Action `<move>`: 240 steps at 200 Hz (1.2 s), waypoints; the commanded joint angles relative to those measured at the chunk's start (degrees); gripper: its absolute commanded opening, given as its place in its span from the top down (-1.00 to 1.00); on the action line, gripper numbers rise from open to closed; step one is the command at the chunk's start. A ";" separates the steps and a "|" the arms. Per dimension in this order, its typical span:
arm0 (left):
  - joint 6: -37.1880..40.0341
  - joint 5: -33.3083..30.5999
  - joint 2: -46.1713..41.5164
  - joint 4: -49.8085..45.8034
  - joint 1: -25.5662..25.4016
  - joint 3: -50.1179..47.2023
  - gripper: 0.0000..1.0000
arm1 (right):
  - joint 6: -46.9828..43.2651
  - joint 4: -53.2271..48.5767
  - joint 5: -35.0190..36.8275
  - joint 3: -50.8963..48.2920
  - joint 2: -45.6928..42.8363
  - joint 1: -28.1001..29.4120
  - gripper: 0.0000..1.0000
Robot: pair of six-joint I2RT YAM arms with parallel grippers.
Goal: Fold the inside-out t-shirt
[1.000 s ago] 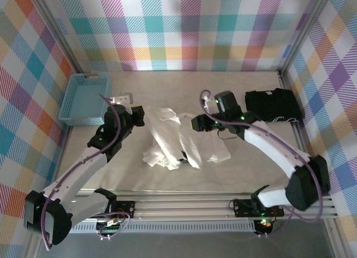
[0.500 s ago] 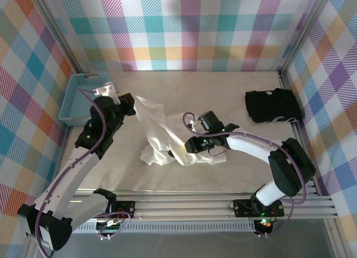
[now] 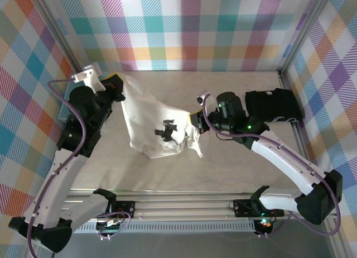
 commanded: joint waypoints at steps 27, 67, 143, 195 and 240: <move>2.85 -7.56 -2.28 -2.26 1.36 -2.36 1.00 | 2.67 -8.54 0.15 5.94 18.47 1.58 0.43; 3.33 -7.26 -1.71 -2.25 1.45 -5.86 1.00 | 5.18 -11.70 12.18 -2.54 14.53 1.57 0.03; 2.21 -3.49 0.89 0.78 1.45 -9.46 1.00 | 19.43 -9.06 12.42 -11.38 16.15 10.63 -0.50; 2.81 -8.22 -0.67 -0.30 1.53 -10.23 1.00 | 14.82 -17.86 26.81 -6.84 22.37 10.38 0.28; 2.11 -15.05 -2.61 0.94 5.04 -11.49 1.00 | 10.30 -22.24 28.91 -3.91 20.04 1.73 0.77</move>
